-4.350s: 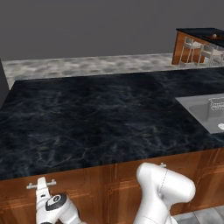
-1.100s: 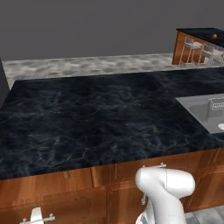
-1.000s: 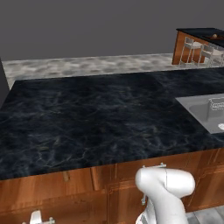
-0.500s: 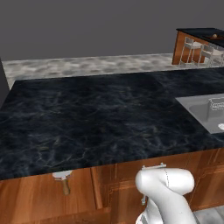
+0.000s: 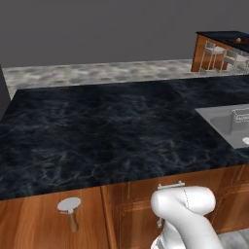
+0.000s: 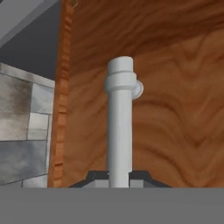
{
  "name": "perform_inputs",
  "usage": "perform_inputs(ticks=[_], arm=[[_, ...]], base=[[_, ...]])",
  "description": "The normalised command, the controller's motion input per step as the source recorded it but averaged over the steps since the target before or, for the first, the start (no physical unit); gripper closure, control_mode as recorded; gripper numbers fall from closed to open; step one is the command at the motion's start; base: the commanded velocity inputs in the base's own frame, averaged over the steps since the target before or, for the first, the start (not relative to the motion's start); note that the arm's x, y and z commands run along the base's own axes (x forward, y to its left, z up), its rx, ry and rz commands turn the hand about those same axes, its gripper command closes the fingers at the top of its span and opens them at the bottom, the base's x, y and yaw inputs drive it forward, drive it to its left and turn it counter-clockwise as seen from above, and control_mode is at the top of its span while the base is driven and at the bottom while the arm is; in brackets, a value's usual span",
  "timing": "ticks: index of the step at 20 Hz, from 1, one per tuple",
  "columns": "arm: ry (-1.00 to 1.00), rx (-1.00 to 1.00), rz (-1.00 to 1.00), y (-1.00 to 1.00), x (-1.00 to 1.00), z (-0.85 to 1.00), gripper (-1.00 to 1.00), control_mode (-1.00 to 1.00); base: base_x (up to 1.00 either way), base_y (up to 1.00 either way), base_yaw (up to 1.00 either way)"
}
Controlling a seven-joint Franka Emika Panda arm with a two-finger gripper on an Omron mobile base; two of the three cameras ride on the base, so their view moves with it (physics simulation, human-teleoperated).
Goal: Take the pizza cutter from the drawer on the left and place it on the dining counter for cutting.
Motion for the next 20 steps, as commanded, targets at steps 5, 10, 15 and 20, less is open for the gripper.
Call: perform_inputs(ticks=[5,10,15,20], arm=[[0.06,0.00,0.00,0.00,-0.78,-0.15,1.00,-1.00],[0.05,0.00,0.00,0.00,-0.74,-0.16,1.00,-1.00],[0.06,0.00,0.00,0.00,-0.60,-0.10,1.00,-1.00],[0.04,0.00,0.00,0.00,-0.60,-0.05,1.00,-1.00]], base=[[0.00,0.00,0.00],[0.00,0.00,0.00],[0.00,0.00,0.00],[0.00,0.00,0.00]])
